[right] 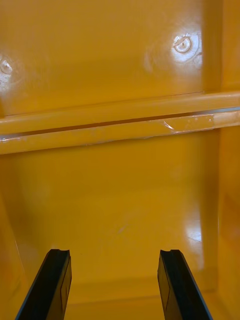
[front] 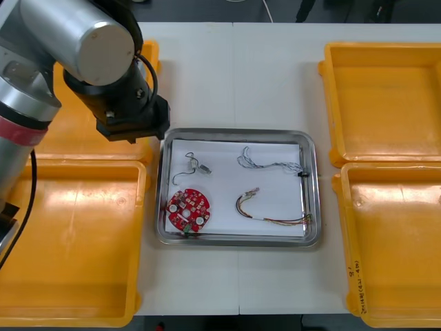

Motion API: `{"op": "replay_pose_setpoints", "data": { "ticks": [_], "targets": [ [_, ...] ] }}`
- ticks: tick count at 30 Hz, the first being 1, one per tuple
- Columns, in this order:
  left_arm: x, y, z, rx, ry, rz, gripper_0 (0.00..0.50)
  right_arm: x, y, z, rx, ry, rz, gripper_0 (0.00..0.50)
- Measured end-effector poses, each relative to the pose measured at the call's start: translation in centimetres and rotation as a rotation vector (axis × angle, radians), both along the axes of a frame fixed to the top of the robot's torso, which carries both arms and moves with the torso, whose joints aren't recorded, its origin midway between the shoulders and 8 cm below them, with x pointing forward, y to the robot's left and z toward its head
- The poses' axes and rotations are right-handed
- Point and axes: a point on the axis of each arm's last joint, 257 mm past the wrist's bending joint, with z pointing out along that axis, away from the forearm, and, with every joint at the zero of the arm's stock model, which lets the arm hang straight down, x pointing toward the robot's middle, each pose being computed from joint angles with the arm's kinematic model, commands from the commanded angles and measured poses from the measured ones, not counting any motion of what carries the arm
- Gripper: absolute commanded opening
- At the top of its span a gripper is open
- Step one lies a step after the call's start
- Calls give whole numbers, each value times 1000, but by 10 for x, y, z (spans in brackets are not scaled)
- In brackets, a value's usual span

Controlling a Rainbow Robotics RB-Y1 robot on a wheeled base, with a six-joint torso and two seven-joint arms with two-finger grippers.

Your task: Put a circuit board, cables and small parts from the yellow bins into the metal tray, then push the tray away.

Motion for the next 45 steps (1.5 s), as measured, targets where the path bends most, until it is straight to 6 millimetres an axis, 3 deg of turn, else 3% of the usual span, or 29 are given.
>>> {"op": "replay_pose_setpoints", "data": {
  "ticks": [8,14,18,25,29,35,45],
  "targets": [
    [7,35,30,-21,-42,30,500,-6,-4,1,-16,23,3,500],
    [11,61,48,36,-91,-90,500,-16,-3,5,-47,51,24,500],
    [7,78,52,69,-111,-151,500,-18,3,13,-77,40,52,500],
    [-4,106,55,61,-147,-111,500,-17,23,25,-69,3,78,500],
    [-14,118,52,49,-165,-97,500,-10,50,32,-77,-16,161,500],
    [-34,132,36,49,-162,-85,500,-3,109,37,-73,-11,352,500],
    [-68,156,17,44,-153,-47,500,-7,190,34,-164,0,635,500]
  ]
}}
